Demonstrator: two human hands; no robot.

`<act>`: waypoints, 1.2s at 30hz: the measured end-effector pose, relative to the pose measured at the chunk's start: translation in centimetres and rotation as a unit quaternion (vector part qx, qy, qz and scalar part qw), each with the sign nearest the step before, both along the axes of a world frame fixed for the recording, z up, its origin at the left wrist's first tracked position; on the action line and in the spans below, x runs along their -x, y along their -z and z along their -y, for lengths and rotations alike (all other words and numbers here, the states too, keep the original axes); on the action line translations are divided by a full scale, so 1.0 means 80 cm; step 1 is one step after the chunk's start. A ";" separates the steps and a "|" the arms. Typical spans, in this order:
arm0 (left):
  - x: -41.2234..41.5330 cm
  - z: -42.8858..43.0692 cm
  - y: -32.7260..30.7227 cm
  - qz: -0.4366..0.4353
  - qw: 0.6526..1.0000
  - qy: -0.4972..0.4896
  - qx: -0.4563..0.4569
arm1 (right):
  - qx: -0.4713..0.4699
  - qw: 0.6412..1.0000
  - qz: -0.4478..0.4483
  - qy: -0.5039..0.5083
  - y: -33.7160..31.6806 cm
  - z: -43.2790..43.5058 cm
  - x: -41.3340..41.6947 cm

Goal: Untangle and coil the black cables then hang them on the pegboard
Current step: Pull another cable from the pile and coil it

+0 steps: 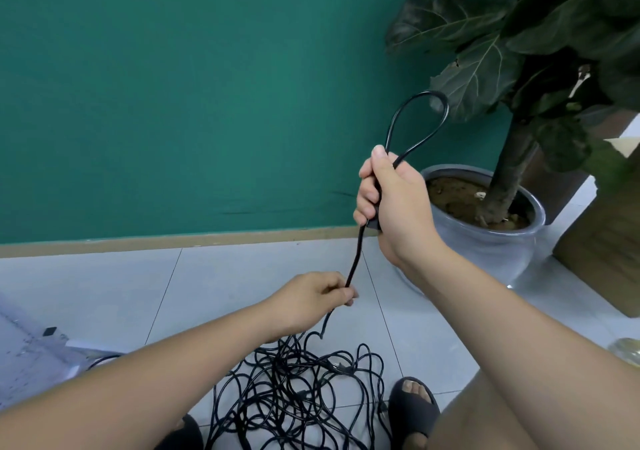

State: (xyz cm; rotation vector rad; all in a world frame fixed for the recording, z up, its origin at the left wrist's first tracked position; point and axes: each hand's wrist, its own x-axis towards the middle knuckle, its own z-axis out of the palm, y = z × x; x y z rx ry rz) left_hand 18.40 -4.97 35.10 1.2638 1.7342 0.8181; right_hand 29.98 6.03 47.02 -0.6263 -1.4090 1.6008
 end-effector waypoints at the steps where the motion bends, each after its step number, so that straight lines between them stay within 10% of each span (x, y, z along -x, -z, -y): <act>1: -0.001 0.001 0.005 -0.016 1.000 0.003 0.010 | -0.005 1.000 -0.001 0.015 -0.001 -0.001 -0.001; 11: -0.023 0.001 0.009 -0.054 0.997 0.049 0.013 | -0.103 0.987 0.039 0.113 0.003 -0.026 -0.004; 17: -0.030 0.013 -0.033 -0.182 0.978 0.072 -0.079 | -0.258 0.922 0.243 0.158 0.026 -0.073 -0.015; 22: -0.014 0.027 -0.086 -0.192 0.961 0.056 -0.191 | -0.288 0.892 0.347 0.034 0.043 -0.064 -0.012; 27: 0.019 0.037 -0.118 -0.160 0.952 -0.007 -0.262 | -0.148 0.925 0.309 -0.162 0.043 -0.014 -0.016; 36: 0.059 0.043 -0.135 -0.245 0.909 -0.108 -0.320 | -0.072 0.862 0.292 -0.408 0.040 0.023 -0.026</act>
